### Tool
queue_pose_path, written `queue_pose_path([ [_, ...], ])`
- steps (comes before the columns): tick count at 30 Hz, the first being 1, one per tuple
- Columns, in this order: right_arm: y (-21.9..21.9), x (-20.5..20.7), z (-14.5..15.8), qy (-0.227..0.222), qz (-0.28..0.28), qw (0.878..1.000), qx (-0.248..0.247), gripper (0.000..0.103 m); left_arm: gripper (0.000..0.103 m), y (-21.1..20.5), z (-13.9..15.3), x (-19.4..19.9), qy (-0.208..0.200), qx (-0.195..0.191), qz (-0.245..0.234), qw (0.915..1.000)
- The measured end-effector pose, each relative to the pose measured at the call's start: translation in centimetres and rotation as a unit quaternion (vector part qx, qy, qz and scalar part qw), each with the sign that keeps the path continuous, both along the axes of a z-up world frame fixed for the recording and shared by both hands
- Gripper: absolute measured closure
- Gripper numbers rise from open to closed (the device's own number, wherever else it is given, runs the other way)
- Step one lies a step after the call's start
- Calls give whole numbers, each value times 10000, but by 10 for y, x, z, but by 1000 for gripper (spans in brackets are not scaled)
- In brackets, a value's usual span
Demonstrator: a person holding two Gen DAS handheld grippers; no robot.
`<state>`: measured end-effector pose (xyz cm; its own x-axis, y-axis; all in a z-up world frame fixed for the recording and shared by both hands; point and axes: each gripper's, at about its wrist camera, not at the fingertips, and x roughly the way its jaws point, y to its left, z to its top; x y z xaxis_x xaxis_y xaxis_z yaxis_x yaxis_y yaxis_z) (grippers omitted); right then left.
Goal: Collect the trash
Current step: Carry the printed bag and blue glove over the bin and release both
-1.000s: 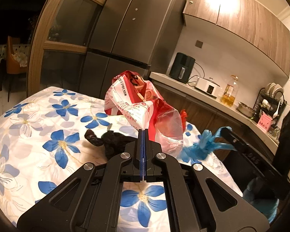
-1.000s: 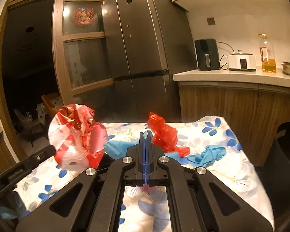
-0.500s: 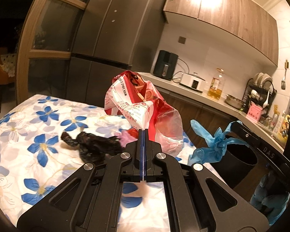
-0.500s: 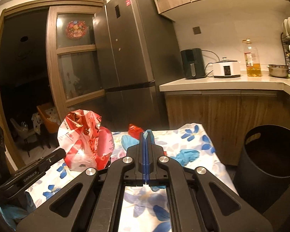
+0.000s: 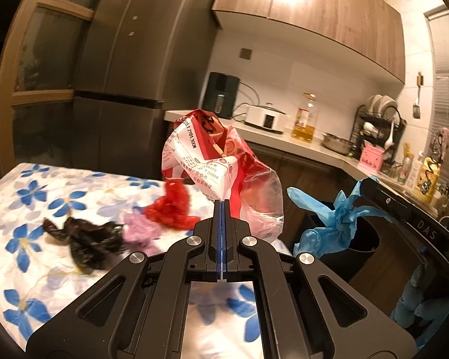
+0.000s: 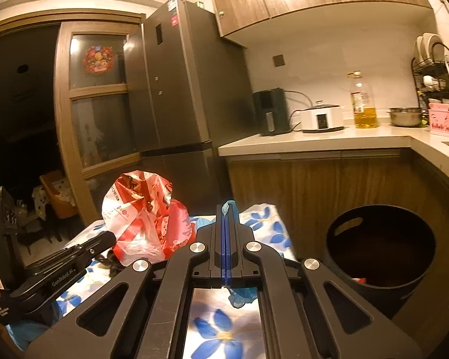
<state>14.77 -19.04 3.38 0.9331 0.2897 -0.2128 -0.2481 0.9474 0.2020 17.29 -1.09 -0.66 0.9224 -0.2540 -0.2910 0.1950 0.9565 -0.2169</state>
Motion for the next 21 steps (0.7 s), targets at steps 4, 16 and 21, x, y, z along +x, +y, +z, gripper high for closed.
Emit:
queue_pose_path([
  [4, -23, -1, 4, -56, -280, 9996, -14, 102, 103, -25, 6, 9, -74, 72, -238, 9997],
  [16, -99, 9, 12, -131, -1242, 9921, 96, 102, 103, -112, 18, 43, -231, 105, -1029, 9944],
  [21, -126, 17, 10, -97, -1565, 9875, 186, 102, 103, -147, 16, 61, -206, 61, -1319, 9910],
])
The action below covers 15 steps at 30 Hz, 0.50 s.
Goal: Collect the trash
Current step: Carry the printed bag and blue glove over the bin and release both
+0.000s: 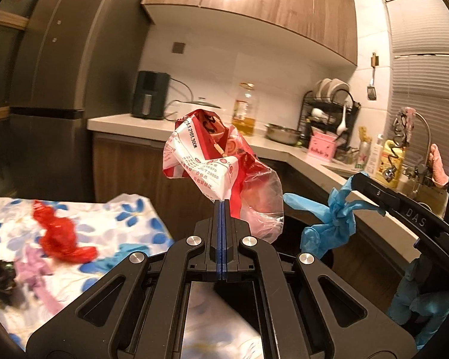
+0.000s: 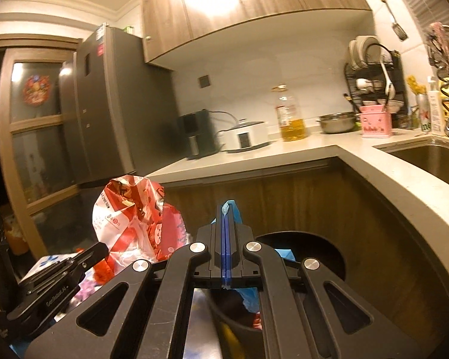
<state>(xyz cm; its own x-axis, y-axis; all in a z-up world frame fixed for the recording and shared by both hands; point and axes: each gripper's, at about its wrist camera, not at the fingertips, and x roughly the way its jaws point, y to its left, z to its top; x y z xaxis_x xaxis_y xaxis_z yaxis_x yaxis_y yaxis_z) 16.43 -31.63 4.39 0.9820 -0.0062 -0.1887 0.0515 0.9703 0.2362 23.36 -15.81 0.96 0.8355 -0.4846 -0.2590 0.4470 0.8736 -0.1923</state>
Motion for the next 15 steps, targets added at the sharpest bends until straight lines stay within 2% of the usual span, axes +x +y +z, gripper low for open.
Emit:
queue_pose_path([
  [6, -23, 10, -2, 36, -244, 9997, 7, 102, 103, -32, -5, 15, 18, 46, -207, 9998],
  [15, -39, 22, -9, 138, -322, 9994, 52, 102, 103, -61, -18, 29, 97, 91, -365, 9992],
])
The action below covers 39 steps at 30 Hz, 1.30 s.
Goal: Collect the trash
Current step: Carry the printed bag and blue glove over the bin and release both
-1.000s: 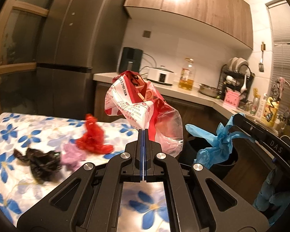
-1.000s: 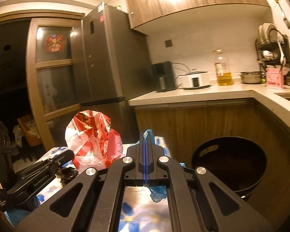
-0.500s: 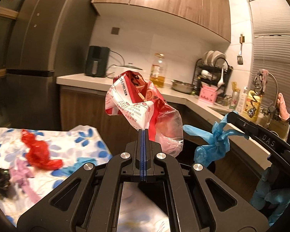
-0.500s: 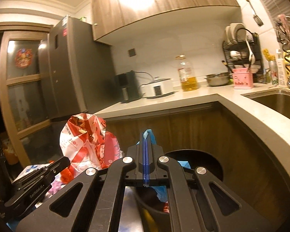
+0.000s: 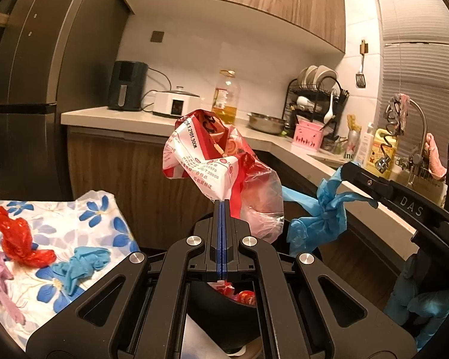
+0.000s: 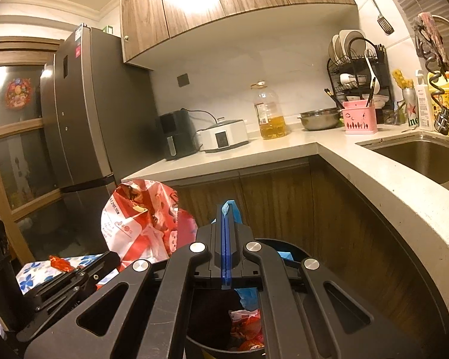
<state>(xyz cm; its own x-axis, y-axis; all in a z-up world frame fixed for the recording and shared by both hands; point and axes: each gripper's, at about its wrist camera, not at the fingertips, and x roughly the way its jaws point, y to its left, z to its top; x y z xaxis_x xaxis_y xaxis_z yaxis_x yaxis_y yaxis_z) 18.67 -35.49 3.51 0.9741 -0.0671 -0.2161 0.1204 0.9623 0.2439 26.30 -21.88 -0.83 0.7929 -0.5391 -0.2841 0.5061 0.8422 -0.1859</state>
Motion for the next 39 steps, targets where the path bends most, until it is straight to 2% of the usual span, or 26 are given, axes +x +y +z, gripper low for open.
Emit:
queue_pose_path([
  [23, -12, 19, -13, 218, 78, 9994, 269, 102, 103, -28, -24, 22, 312, 99, -212, 9992],
  [26, -13, 20, -13, 242, 52, 9993, 282, 96, 103, -31, -27, 23, 378, 127, -282, 9988],
  [28, -14, 19, -15, 252, 27, 9992, 310, 80, 103, -33, -30, 23, 386, 174, -318, 9986],
  [29, -15, 19, -15, 251, 14, 9992, 325, 76, 103, -34, -31, 23, 395, 186, -329, 9985],
  [33, -18, 17, -17, 261, -36, 9990, 368, 74, 102, -36, -37, 25, 477, 279, -296, 9980],
  [36, -19, 15, -19, 285, -74, 9988, 403, 69, 88, -33, -40, 26, 537, 280, -216, 9979],
  [38, -19, 13, -20, 292, -100, 9986, 431, 65, 69, -29, -41, 24, 533, 236, -154, 9982],
  [39, -19, 12, -21, 297, -113, 9985, 437, 62, 65, -27, -40, 23, 515, 226, -106, 9984],
])
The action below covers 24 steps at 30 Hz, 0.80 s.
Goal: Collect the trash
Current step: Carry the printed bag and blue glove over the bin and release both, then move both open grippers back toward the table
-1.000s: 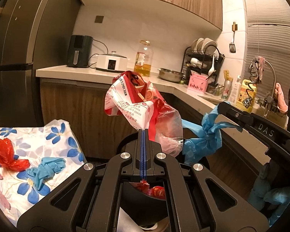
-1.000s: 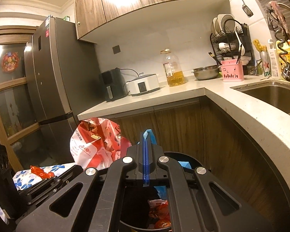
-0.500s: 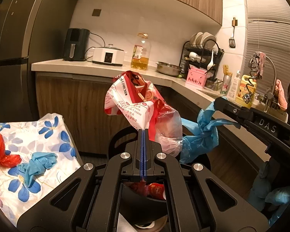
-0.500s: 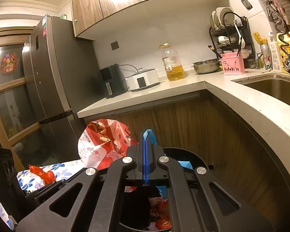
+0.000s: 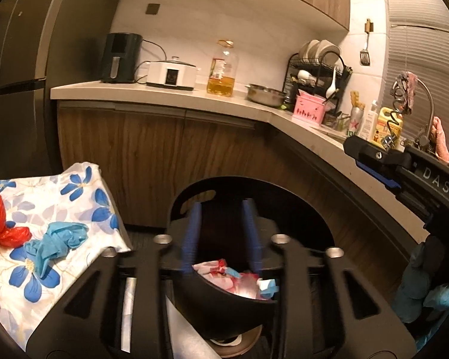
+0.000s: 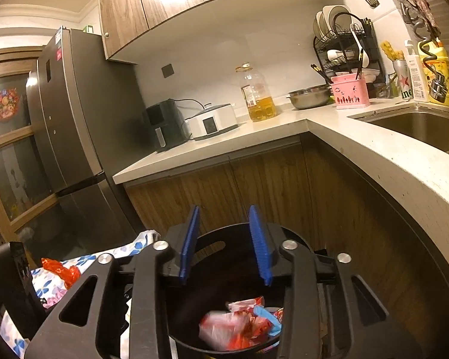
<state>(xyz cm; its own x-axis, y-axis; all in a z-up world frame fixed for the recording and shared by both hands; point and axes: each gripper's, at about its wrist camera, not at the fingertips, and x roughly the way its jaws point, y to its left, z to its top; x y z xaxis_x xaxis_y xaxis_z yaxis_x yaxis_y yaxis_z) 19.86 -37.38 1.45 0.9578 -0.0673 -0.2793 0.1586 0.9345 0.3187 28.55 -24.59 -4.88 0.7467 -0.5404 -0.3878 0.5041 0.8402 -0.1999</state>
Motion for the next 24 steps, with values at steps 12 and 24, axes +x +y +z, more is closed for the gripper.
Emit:
queue_pose_path([
  [12, 13, -13, -7, 73, -92, 9999, -70, 39, 28, 40, 4, -28, -322, 219, 784, 9962],
  [24, 43, -21, -15, 170, 4, 9998, -145, 39, 28, 114, -6, -52, -377, 524, 1825, 9811],
])
